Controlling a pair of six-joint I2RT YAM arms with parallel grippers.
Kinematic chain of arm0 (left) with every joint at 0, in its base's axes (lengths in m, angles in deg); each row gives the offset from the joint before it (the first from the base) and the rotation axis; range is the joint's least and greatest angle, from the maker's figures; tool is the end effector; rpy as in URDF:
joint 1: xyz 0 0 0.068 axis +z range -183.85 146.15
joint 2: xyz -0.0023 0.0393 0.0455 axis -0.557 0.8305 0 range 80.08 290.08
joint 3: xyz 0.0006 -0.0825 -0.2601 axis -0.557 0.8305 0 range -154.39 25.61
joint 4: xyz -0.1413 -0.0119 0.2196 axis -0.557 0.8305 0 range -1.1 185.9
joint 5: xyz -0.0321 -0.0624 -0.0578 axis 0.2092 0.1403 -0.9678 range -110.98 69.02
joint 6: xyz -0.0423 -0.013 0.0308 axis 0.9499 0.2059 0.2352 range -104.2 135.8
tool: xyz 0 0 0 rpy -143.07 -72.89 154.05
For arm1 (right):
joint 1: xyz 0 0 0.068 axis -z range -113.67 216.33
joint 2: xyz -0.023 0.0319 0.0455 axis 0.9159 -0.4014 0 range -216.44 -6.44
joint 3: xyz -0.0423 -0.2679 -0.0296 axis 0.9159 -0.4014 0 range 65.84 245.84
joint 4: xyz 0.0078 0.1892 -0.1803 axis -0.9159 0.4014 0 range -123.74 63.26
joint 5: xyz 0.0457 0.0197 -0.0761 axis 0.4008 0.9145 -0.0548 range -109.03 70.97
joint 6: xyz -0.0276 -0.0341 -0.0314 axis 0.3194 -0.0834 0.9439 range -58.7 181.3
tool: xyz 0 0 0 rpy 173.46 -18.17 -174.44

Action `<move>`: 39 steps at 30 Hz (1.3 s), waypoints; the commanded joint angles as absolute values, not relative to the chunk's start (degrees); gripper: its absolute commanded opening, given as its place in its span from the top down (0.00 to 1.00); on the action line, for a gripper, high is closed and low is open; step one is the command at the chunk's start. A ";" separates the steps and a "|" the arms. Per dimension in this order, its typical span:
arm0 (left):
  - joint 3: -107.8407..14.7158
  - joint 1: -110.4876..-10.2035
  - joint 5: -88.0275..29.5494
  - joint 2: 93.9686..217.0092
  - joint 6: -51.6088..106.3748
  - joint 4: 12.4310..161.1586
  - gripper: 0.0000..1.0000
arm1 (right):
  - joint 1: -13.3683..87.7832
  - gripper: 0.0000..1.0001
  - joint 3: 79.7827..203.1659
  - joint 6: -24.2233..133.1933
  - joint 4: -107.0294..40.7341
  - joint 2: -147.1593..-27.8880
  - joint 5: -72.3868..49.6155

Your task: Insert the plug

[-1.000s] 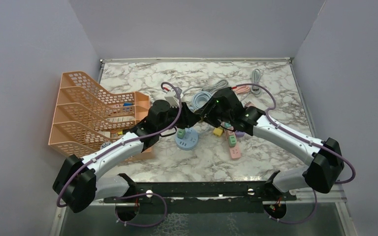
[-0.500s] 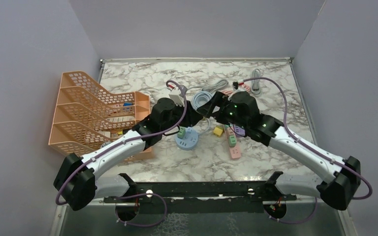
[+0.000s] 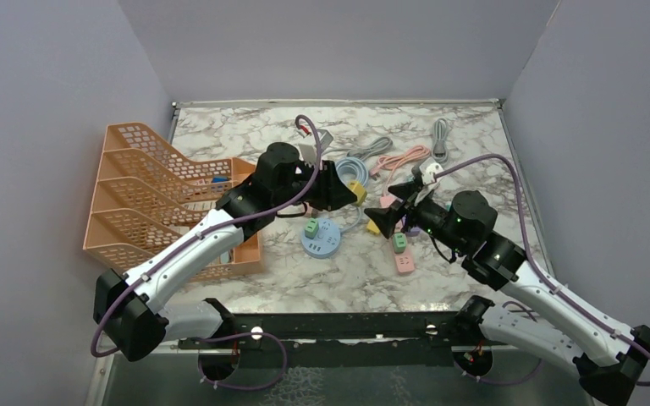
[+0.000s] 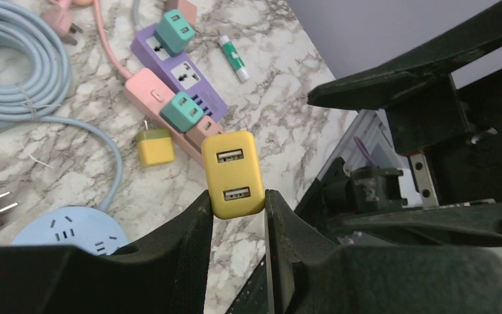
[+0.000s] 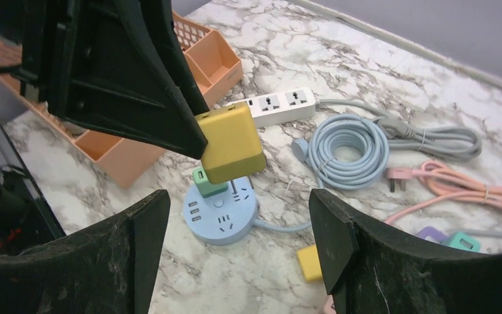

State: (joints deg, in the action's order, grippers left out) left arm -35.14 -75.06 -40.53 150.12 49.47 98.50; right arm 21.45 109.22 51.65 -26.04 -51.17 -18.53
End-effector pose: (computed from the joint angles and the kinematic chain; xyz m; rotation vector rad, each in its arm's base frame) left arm 0.2050 -0.1954 0.3465 0.3879 2.0349 -1.1746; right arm 0.1323 0.1321 0.3363 -0.5455 1.6959 0.7032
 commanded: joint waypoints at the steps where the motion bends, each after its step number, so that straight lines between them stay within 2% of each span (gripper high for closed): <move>1: -38.31 -74.72 -48.38 150.00 49.52 104.08 0.96 | 21.33 0.22 109.84 64.71 -28.10 -51.67 -11.62; 11: -39.60 -74.72 -51.64 149.27 50.79 104.55 0.96 | 21.35 0.28 115.17 67.74 -26.81 -61.87 0.31; 15: -39.18 -74.72 -51.22 148.68 50.93 104.59 0.96 | 21.34 0.43 115.41 66.91 -27.83 -64.28 0.24; 19: -39.22 -74.67 -50.04 148.23 52.15 104.59 0.94 | 21.33 0.63 115.40 67.94 -27.12 -65.63 0.74; 21: -39.28 -74.71 -49.55 148.11 53.61 104.12 0.90 | 21.33 0.74 115.50 69.14 -26.32 -66.25 0.39; 23: -39.41 -74.72 -49.55 148.12 55.62 103.66 0.78 | 21.33 0.83 115.75 70.90 -25.79 -66.75 -0.15; 27: -40.06 -74.76 -48.84 148.07 58.50 103.69 0.50 | 21.34 0.88 116.20 75.36 -25.36 -67.08 1.76; 29: -40.70 -74.72 -48.74 148.56 59.17 104.53 0.45 | 21.38 0.88 116.56 77.89 -24.88 -67.38 3.02; 31: -41.57 -74.72 -48.82 149.63 58.96 106.24 0.45 | 21.34 0.89 117.45 80.55 -23.87 -67.92 4.09; 35: -43.73 -74.72 -49.15 152.88 56.52 112.23 0.55 | 21.33 0.90 118.87 83.37 -22.69 -69.19 3.32; 39: -44.50 -74.72 -50.43 154.41 55.79 114.13 0.61 | 21.36 0.90 119.02 84.48 -22.17 -69.46 3.42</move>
State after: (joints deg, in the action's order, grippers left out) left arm -42.62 -74.05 -47.41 153.05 56.36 111.90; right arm 21.56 117.46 81.18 -23.02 -68.55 1.86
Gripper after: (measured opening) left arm 0.425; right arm 0.444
